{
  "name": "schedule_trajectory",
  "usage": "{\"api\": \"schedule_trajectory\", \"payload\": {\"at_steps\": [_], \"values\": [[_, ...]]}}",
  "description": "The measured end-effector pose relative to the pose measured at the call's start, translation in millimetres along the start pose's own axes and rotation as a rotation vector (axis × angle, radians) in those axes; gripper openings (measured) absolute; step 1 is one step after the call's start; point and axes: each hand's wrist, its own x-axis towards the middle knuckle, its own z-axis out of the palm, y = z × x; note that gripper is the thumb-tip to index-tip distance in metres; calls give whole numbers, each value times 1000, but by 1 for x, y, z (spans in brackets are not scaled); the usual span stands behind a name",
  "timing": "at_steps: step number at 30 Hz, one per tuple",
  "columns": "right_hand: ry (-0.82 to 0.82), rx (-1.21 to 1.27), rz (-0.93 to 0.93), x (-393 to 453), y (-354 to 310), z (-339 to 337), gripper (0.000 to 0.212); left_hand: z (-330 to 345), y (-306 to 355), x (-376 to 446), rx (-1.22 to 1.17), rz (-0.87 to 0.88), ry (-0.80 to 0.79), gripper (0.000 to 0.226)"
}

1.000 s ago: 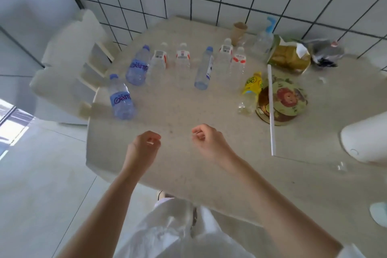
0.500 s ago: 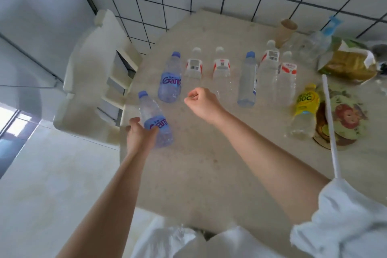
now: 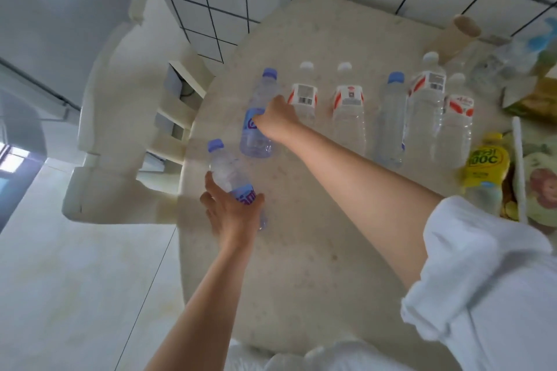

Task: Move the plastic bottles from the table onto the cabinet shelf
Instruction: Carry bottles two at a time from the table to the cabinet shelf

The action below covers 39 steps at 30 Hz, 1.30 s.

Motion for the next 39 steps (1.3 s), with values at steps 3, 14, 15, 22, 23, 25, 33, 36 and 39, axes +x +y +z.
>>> {"api": "schedule_trajectory", "payload": {"at_steps": [3,14,15,22,23,25,33,36,39], "values": [[-26,24,61,15,-8,13,78,-6,-5,4,-61,4,-28,110],[-53,129,186,42,-14,35,113,-13,-1,12,-178,-82,-77,106],[-52,143,186,43,-12,36,112,-13,-2,12,-220,-96,-77,105],[-69,159,137,49,-2,29,100,-26,0,15,-501,-196,-173,88],[-69,171,129,48,-1,27,98,-29,3,15,-498,-191,-178,83],[-76,183,93,43,0,24,94,-36,4,16,-489,-189,-184,71],[-97,312,-51,-16,25,12,86,-50,-7,11,-573,-322,-303,41],[-83,348,-42,-47,46,7,86,-52,-14,2,-552,-216,-306,43],[-77,352,-18,-80,73,-1,100,-53,-18,-11,-562,-203,-369,48]]}}
